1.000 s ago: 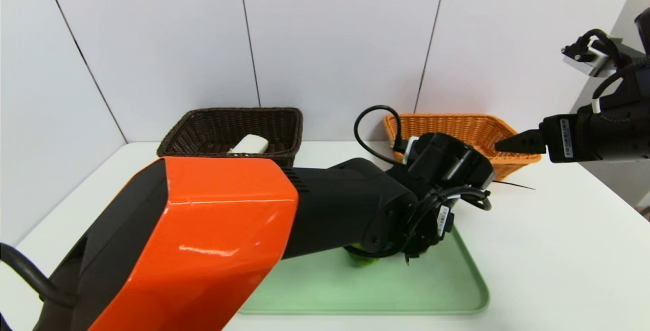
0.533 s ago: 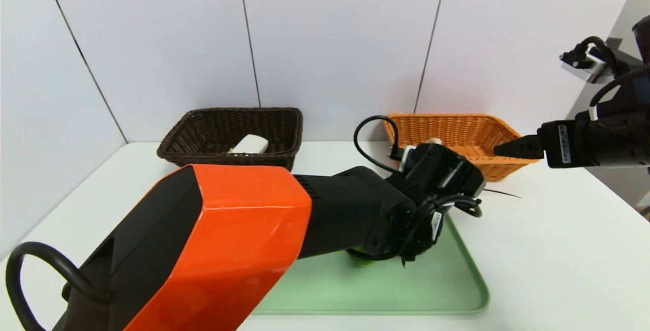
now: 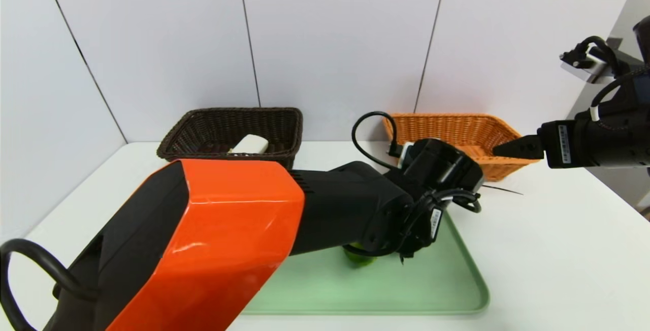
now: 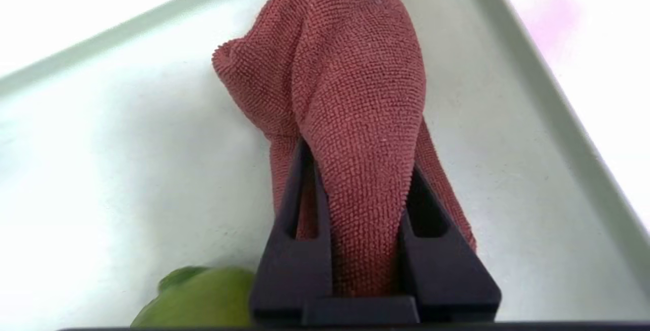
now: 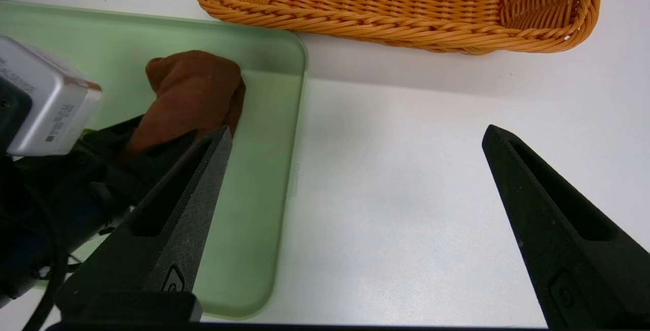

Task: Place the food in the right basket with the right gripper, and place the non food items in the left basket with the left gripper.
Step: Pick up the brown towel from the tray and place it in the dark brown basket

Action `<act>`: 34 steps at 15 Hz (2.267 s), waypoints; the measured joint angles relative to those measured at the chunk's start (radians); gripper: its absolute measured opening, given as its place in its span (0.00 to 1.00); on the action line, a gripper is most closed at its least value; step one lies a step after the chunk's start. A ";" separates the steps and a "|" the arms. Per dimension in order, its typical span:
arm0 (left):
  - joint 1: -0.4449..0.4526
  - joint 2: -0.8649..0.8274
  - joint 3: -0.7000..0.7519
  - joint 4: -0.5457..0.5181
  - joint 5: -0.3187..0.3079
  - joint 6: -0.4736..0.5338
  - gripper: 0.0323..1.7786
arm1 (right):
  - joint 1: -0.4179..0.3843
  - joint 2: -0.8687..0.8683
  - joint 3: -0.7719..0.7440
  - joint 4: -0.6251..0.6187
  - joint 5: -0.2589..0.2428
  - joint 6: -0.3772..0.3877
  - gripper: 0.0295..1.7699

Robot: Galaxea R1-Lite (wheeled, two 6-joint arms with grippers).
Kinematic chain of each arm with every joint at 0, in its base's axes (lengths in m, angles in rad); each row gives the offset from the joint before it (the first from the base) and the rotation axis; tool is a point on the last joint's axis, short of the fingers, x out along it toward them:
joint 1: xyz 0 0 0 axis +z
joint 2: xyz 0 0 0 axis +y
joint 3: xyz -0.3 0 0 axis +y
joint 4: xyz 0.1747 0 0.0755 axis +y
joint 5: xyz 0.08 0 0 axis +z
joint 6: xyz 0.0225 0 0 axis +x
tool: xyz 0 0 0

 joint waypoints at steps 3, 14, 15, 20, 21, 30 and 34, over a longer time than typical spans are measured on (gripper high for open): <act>0.016 -0.051 0.000 0.006 0.000 0.010 0.17 | 0.000 0.000 -0.001 -0.001 0.000 0.000 0.96; 0.221 -0.307 -0.001 0.096 0.017 0.039 0.17 | 0.002 0.007 -0.002 -0.016 0.002 -0.001 0.97; 0.259 -0.330 -0.001 0.097 0.017 0.058 0.17 | 0.002 0.007 -0.002 -0.016 0.003 -0.001 0.97; 0.444 -0.354 -0.001 0.089 0.012 0.127 0.17 | 0.006 0.010 0.006 -0.015 0.001 0.000 0.97; 0.474 -0.339 -0.001 0.085 0.010 0.126 0.17 | 0.006 0.010 0.006 -0.014 0.001 0.000 0.97; 0.579 -0.216 0.000 0.074 -0.034 0.108 0.35 | 0.007 0.009 0.014 -0.015 0.002 -0.001 0.97; 0.582 -0.216 0.000 0.072 -0.034 0.108 0.59 | 0.007 0.007 0.013 -0.015 0.003 -0.001 0.97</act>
